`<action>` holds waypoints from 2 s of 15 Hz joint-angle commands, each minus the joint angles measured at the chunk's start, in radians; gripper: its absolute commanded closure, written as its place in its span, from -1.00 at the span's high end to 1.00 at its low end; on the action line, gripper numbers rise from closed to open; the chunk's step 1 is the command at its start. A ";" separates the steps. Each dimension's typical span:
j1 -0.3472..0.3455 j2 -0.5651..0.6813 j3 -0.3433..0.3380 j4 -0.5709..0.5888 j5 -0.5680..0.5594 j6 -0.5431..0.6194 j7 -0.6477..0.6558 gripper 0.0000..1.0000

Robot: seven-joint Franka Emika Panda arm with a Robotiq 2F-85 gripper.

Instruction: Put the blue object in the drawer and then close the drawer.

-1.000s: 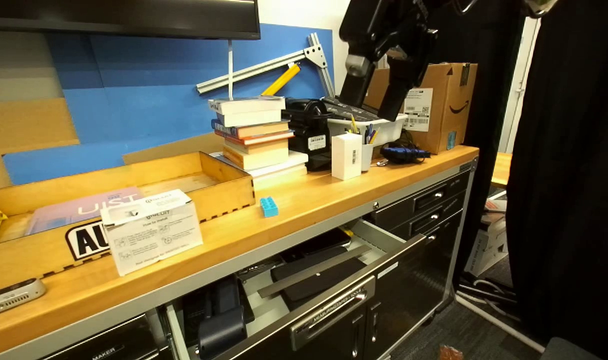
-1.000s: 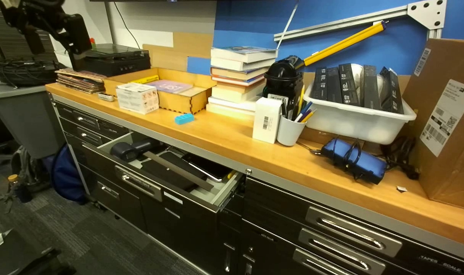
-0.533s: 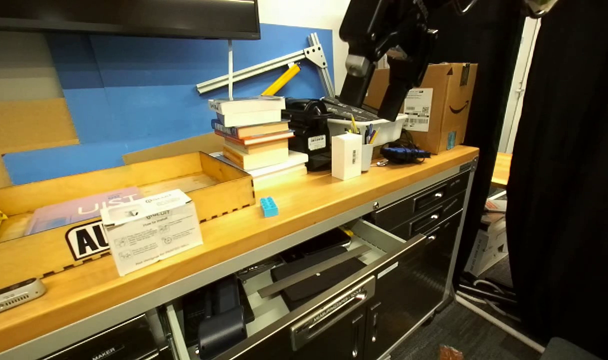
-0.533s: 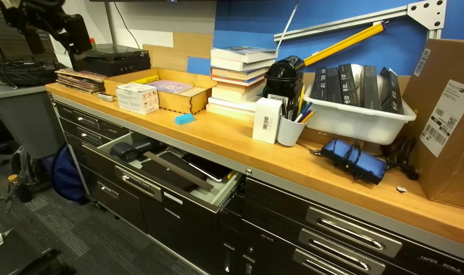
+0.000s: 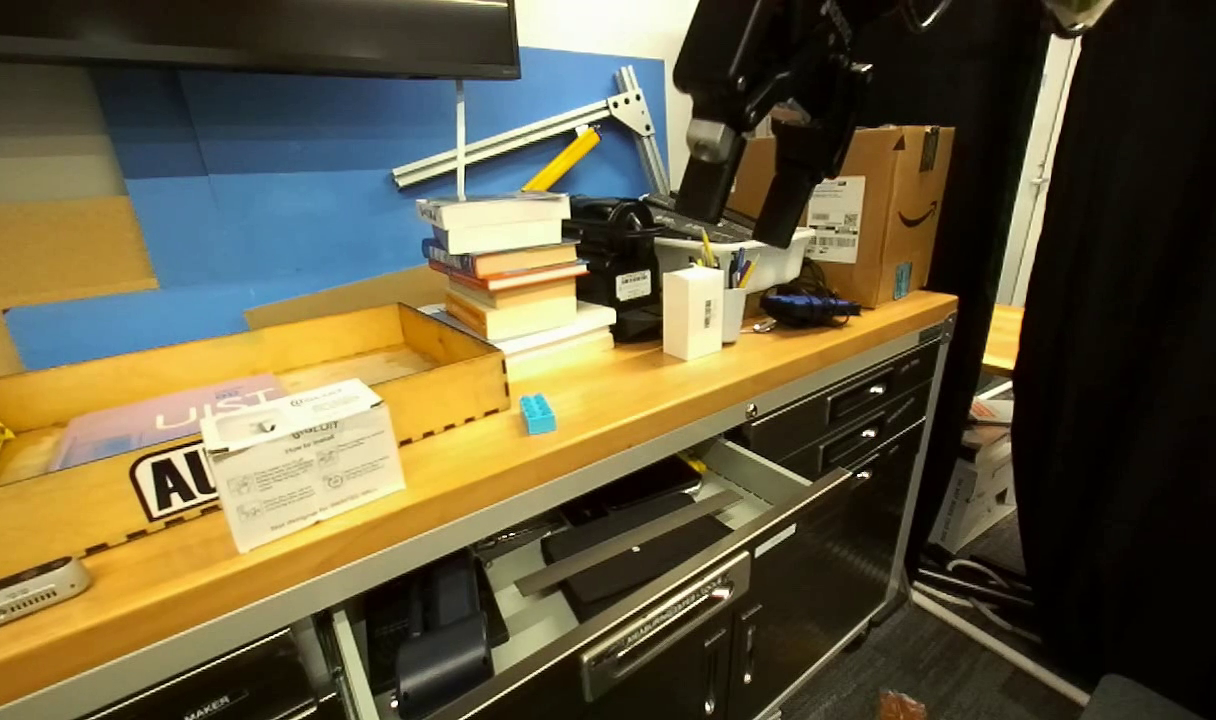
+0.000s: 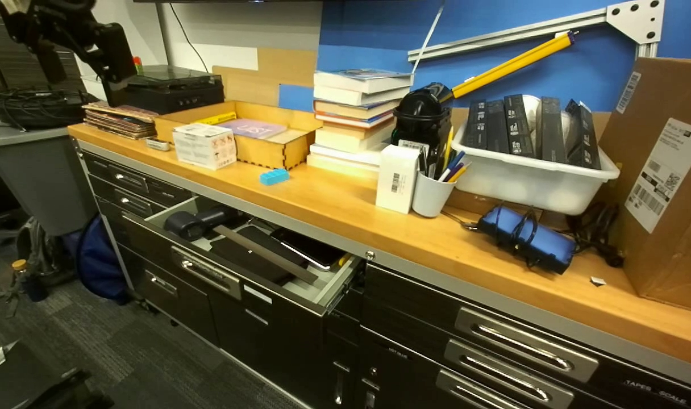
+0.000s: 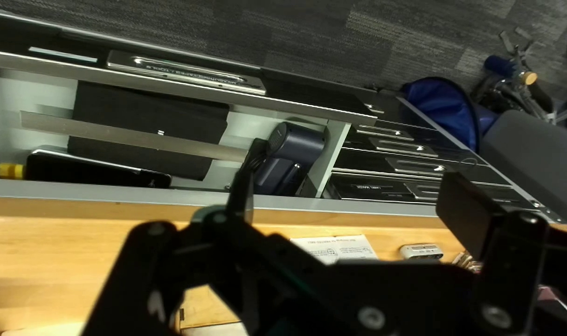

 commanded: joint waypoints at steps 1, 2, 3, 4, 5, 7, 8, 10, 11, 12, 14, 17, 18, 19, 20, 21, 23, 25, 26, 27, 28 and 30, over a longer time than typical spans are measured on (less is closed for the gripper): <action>-0.024 0.108 0.098 0.092 -0.023 0.021 0.088 1.00; -0.022 0.143 0.121 0.121 -0.027 0.022 0.114 1.00; -0.027 0.190 0.157 0.157 -0.048 0.032 0.151 1.00; -0.031 0.231 0.186 0.188 -0.070 0.043 0.180 1.00; -0.043 0.287 0.225 0.223 -0.112 0.071 0.226 1.00; -0.064 0.385 0.275 0.281 -0.193 0.128 0.320 1.00; -0.081 0.430 0.301 0.304 -0.258 0.168 0.376 1.00; -0.096 0.537 0.318 0.359 -0.358 0.218 0.442 1.00; -0.101 0.587 0.316 0.378 -0.402 0.250 0.469 1.00; -0.104 0.627 0.312 0.394 -0.458 0.285 0.503 1.00; -0.104 0.707 0.286 0.422 -0.541 0.348 0.560 1.00; -0.093 0.805 0.238 0.454 -0.649 0.420 0.666 1.00; -0.087 0.835 0.219 0.464 -0.678 0.434 0.701 1.00; -0.080 0.865 0.200 0.473 -0.704 0.446 0.729 1.00; -0.073 0.888 0.183 0.481 -0.710 0.452 0.745 1.00; -0.065 0.909 0.166 0.488 -0.721 0.462 0.768 1.00; -0.056 0.949 0.140 0.496 -0.685 0.482 0.773 1.00; -0.042 0.982 0.117 0.505 -0.684 0.501 0.796 1.00; -0.035 0.996 0.106 0.507 -0.685 0.513 0.810 1.00; -0.028 1.011 0.096 0.510 -0.686 0.528 0.819 1.00; -0.022 1.023 0.088 0.513 -0.683 0.537 0.825 1.00; -0.006 1.048 0.069 0.526 -0.691 0.548 0.840 1.00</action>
